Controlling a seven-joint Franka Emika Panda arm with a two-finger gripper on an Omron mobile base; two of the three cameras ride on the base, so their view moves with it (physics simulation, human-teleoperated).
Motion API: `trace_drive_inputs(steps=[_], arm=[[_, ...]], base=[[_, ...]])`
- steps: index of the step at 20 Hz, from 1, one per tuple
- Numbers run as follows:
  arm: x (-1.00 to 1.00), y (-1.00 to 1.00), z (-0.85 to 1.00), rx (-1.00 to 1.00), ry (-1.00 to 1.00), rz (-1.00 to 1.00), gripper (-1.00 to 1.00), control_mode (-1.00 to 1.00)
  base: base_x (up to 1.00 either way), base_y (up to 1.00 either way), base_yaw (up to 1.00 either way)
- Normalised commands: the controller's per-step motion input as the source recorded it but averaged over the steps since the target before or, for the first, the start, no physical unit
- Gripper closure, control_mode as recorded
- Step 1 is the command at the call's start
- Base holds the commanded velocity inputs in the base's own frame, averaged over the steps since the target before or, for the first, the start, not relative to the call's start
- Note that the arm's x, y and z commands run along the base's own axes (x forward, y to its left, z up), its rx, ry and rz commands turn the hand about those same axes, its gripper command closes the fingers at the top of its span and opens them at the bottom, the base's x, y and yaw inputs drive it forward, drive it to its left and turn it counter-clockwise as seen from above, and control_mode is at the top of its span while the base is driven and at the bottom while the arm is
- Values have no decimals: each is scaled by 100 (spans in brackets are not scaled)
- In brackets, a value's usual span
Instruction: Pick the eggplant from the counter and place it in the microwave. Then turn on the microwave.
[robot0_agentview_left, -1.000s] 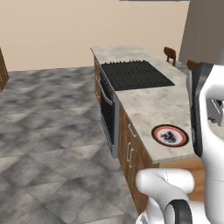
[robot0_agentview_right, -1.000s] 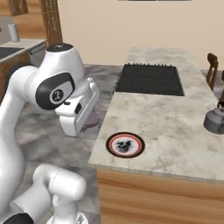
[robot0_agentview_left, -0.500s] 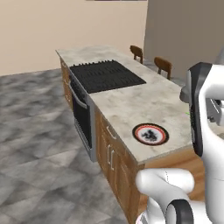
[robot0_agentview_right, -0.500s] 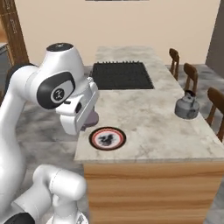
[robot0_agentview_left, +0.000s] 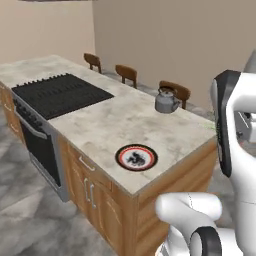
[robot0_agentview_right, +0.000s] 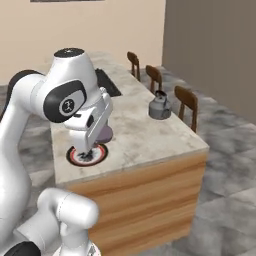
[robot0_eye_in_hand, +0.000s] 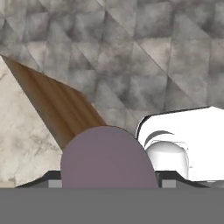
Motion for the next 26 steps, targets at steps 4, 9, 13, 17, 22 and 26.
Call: trace_drive_inputs(steps=[4, 9, 13, 17, 22, 26], arm=[[0, 0, 0, 0, 0, 0, 100, 100], [0, 0, 0, 0, 0, 0, 100, 100], [0, 0, 0, 0, 0, 0, 100, 100], [0, 0, 0, 0, 0, 0, 100, 100], [0, 0, 0, 0, 0, 0, 100, 100], [0, 0, 0, 0, 0, 0, 100, 100]], base=[[0, -3, -63], [5, -2, -70], [15, 0, -73], [3, -4, -73], [5, -1, -75], [12, -6, -68]])
